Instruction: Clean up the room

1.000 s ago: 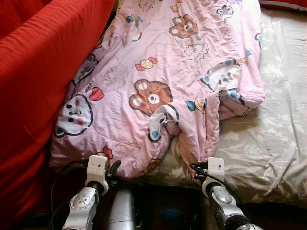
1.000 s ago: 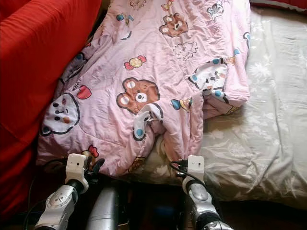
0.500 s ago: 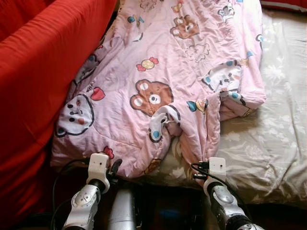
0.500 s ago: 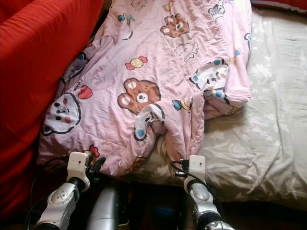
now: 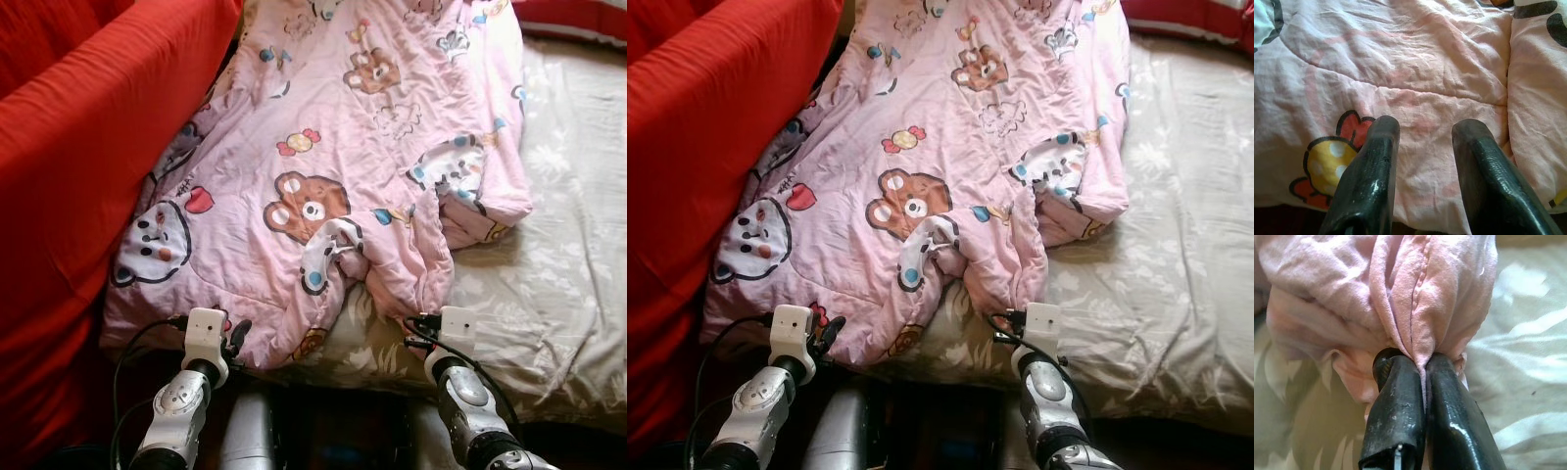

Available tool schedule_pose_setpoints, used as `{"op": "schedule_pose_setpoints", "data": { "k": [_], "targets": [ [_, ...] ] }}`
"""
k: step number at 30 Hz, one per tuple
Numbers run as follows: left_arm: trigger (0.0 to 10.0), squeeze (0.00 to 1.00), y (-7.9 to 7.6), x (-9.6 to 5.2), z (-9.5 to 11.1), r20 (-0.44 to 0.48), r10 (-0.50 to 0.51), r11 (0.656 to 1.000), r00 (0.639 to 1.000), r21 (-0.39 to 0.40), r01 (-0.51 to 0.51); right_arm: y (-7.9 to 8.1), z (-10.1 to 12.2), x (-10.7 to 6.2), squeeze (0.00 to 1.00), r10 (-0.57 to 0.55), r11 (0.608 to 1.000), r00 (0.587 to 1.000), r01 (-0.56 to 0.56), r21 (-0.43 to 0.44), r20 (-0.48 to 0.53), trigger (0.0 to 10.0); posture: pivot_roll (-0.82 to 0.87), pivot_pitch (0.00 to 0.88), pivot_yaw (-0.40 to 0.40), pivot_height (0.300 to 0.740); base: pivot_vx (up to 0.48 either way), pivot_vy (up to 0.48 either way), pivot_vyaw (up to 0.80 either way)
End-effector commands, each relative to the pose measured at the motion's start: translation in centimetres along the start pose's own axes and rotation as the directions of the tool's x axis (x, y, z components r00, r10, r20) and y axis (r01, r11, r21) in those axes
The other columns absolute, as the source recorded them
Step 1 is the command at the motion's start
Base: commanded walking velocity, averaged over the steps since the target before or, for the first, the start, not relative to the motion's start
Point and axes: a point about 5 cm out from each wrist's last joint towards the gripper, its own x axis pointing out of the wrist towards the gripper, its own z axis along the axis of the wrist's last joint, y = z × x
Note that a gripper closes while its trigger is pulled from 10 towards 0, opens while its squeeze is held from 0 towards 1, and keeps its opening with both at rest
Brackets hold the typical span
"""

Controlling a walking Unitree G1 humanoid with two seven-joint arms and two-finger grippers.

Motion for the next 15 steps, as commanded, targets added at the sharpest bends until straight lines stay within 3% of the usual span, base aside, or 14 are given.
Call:
{"op": "schedule_pose_setpoints", "data": {
  "k": [1,15],
  "targets": [
    [10.0,0.0,0.33,-0.56,-1.04,-0.034,0.019,1.0,0.999,-0.016,-0.019,0.08,-0.8,-0.36,0.0,0.003,1.0,1.0,-0.003,0.014,-0.013,10.0,0.03,0.145,0.048,0.656,0.0,0.0,0.0],
    [10.0,0.0,0.76,0.38,-0.18,-0.032,0.033,0.999,0.999,-0.012,-0.033,0.22,-1.76,-0.8,0.0,0.006,1.0,0.999,-0.005,0.014,-0.032,10.0,0.03,0.114,0.049,0.74,0.0,0.0,0.0]
  ]
}}
